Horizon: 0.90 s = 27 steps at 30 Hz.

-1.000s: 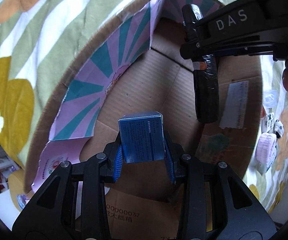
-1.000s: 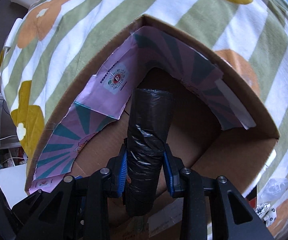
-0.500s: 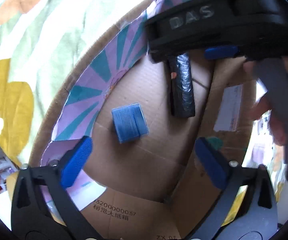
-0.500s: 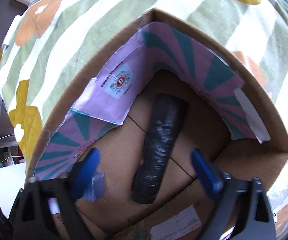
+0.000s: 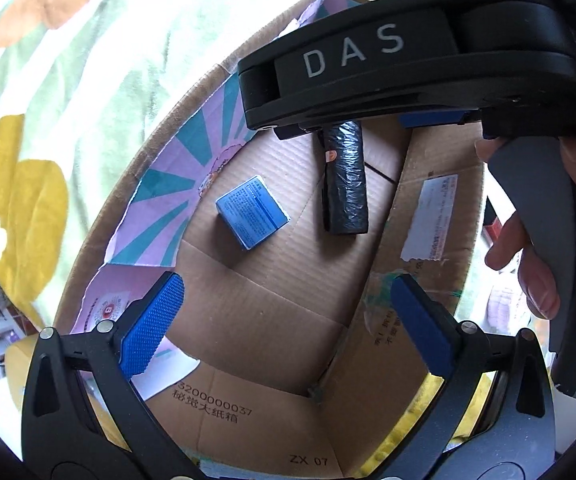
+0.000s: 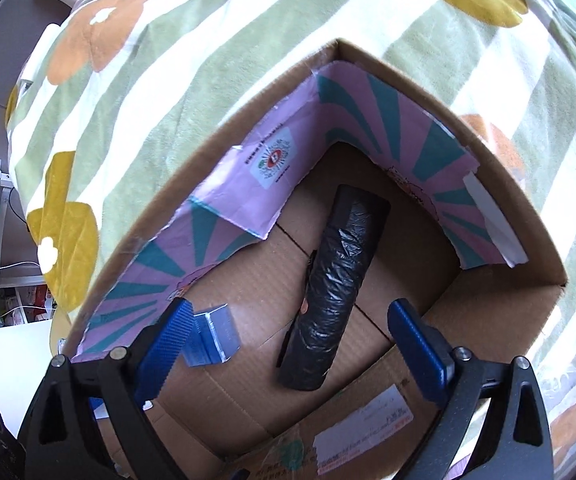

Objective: Organize objects
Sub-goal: 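Open both tools to drop the blue box and black cylinder inside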

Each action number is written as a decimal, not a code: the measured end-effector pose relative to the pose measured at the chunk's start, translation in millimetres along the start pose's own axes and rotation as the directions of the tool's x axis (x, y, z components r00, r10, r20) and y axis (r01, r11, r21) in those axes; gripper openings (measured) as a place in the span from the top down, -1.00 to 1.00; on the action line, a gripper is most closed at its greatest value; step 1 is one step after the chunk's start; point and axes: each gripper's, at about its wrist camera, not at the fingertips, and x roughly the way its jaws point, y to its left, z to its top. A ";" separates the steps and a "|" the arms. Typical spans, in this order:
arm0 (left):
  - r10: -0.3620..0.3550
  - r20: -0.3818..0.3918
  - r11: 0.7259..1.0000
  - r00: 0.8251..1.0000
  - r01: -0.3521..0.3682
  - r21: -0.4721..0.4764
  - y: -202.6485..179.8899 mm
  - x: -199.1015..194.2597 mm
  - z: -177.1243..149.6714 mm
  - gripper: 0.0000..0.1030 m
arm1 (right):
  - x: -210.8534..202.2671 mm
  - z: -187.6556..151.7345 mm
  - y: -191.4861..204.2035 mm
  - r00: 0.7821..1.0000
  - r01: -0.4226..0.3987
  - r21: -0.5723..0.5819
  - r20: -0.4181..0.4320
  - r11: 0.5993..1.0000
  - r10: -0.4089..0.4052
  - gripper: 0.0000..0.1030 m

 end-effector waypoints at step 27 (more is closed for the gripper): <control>-0.093 0.135 0.925 0.986 0.036 0.378 -79.9 -146.9 -16.7 -0.99 | -199.4 -130.7 -35.6 0.947 0.081 0.236 0.284 0.968 -0.148 -0.88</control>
